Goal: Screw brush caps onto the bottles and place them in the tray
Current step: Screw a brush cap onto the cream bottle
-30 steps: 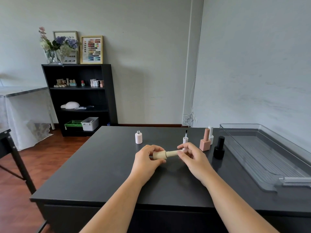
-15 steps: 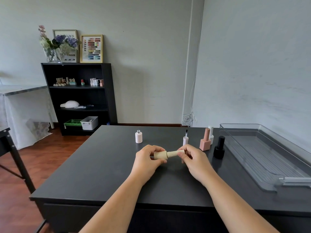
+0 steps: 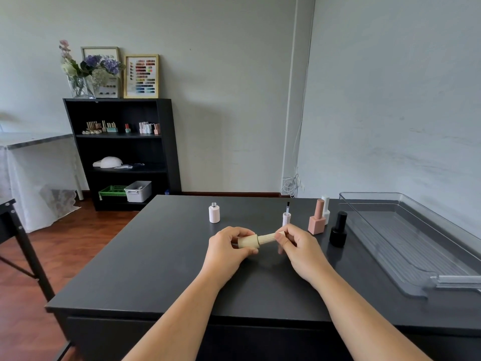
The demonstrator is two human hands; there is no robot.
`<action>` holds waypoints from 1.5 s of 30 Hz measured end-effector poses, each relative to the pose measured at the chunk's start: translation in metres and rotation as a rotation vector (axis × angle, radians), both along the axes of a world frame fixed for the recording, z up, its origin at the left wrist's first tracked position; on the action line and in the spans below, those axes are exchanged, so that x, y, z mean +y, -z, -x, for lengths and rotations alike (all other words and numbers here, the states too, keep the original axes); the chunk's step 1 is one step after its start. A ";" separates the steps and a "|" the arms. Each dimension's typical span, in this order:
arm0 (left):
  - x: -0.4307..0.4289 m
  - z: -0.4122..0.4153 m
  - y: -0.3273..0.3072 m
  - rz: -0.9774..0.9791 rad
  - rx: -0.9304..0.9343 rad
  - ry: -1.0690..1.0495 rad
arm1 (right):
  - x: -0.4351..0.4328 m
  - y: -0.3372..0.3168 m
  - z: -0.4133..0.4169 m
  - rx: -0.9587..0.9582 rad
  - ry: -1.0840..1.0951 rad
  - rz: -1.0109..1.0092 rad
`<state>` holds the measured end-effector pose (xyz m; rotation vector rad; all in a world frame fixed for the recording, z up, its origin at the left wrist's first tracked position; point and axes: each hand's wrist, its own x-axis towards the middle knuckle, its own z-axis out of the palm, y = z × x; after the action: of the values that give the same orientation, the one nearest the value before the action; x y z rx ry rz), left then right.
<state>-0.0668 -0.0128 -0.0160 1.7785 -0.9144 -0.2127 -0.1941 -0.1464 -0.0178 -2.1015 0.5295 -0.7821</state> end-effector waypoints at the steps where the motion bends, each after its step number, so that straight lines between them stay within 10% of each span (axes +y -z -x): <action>1: 0.000 0.000 0.000 0.004 0.002 0.000 | 0.000 -0.001 0.000 -0.024 -0.014 -0.048; 10: -0.002 -0.007 -0.004 0.034 0.089 0.061 | -0.003 -0.004 -0.010 -0.168 -0.019 -0.297; 16: -0.005 -0.042 -0.006 0.076 0.050 -0.258 | -0.010 -0.004 -0.026 -0.223 -0.004 -0.319; 45: -0.027 -0.045 -0.009 0.056 0.108 -0.246 | -0.020 -0.039 -0.007 -0.171 0.080 0.053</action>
<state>-0.0214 -0.0400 -0.0073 1.7909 -0.6128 -0.1216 -0.1866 -0.1664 0.0208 -2.0480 0.5071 -1.0214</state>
